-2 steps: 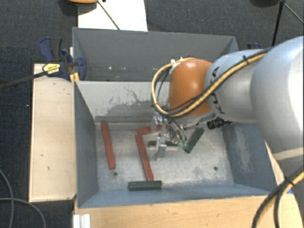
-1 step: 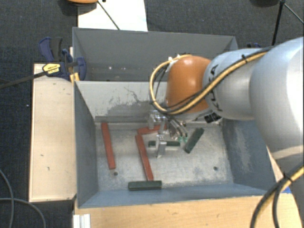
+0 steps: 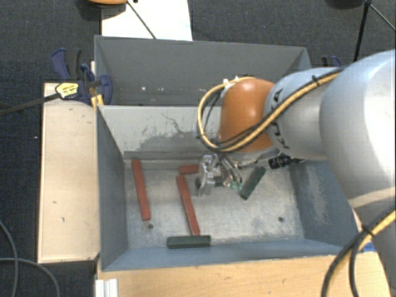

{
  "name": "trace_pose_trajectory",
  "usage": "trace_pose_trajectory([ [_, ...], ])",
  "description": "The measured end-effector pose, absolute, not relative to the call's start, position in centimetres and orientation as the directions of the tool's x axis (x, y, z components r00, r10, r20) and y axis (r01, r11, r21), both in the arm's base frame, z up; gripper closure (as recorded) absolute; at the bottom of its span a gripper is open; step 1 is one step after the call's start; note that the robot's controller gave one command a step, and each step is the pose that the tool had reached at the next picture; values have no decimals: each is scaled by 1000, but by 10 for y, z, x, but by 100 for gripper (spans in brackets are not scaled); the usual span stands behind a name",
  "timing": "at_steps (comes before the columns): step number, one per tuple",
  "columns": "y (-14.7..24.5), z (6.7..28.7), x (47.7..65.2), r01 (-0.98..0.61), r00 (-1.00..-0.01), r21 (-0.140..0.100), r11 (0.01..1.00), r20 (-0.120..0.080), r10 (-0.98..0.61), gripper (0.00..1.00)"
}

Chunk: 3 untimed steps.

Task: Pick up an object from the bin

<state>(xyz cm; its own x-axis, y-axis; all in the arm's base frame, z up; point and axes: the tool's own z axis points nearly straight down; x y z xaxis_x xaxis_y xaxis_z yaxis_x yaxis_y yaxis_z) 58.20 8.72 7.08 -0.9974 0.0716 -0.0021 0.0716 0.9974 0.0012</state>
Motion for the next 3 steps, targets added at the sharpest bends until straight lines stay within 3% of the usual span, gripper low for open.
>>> trace_pose_trajectory([
  [1, 87, 71, 582, 73, -997, 1, 997, -2, 73, 100],
  [2, 102, 112, 574, 78, -997, -2, 997, 7, 78, 100],
  [3, 82, 153, 559, 92, -996, 3, 996, -2, 92, 100],
])
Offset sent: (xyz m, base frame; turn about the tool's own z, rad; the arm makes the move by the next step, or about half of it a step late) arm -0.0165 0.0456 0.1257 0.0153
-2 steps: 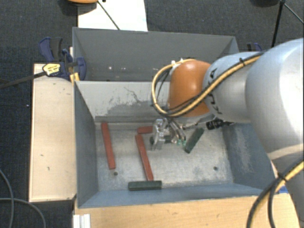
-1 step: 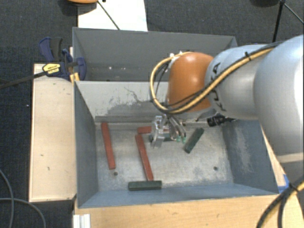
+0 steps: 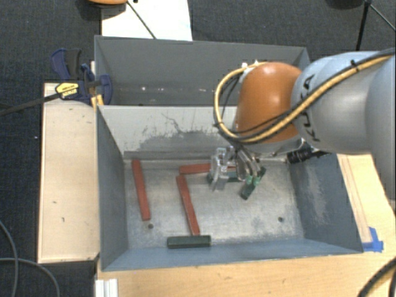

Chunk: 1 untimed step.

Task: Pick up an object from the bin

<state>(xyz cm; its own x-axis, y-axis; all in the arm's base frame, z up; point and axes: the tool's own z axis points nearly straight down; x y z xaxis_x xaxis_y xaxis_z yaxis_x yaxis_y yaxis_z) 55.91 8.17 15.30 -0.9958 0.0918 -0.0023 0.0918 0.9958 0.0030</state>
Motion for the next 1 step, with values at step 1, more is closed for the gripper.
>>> trace_pose_trajectory([
  [1, 87, 148, 573, 104, -995, -1, 995, -4, 104, 100],
])
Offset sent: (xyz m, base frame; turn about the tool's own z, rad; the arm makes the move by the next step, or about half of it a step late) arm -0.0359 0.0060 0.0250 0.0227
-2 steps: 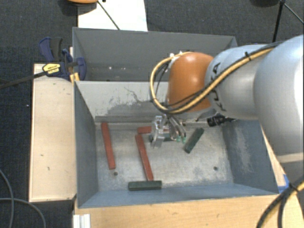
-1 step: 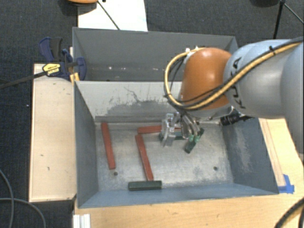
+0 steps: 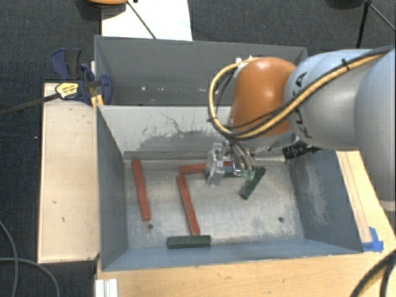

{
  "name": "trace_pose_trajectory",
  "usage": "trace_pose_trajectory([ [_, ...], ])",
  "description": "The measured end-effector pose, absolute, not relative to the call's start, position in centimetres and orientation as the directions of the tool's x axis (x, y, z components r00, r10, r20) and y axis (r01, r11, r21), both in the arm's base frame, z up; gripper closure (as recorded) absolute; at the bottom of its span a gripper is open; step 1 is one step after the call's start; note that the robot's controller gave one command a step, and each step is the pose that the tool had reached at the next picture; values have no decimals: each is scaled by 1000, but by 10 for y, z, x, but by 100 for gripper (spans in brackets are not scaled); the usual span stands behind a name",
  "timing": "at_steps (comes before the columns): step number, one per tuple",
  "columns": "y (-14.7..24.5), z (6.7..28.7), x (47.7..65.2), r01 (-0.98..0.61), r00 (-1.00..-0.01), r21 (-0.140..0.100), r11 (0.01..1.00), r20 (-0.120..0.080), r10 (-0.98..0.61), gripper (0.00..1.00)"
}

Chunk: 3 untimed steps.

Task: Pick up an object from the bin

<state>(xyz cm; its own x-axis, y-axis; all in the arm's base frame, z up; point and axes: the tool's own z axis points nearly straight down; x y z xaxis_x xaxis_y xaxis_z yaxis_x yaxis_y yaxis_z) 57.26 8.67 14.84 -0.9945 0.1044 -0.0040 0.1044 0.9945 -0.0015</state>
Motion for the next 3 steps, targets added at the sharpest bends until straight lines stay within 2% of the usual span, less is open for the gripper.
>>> trace_pose_trajectory([
  [1, 92, 166, 541, 106, -994, 1, 994, 1, 106, 100],
  [2, 94, 152, 542, 71, -997, 1, 997, -4, 71, 100],
  [3, 107, 227, 539, 87, -996, 1, 996, -2, 87, 100],
])
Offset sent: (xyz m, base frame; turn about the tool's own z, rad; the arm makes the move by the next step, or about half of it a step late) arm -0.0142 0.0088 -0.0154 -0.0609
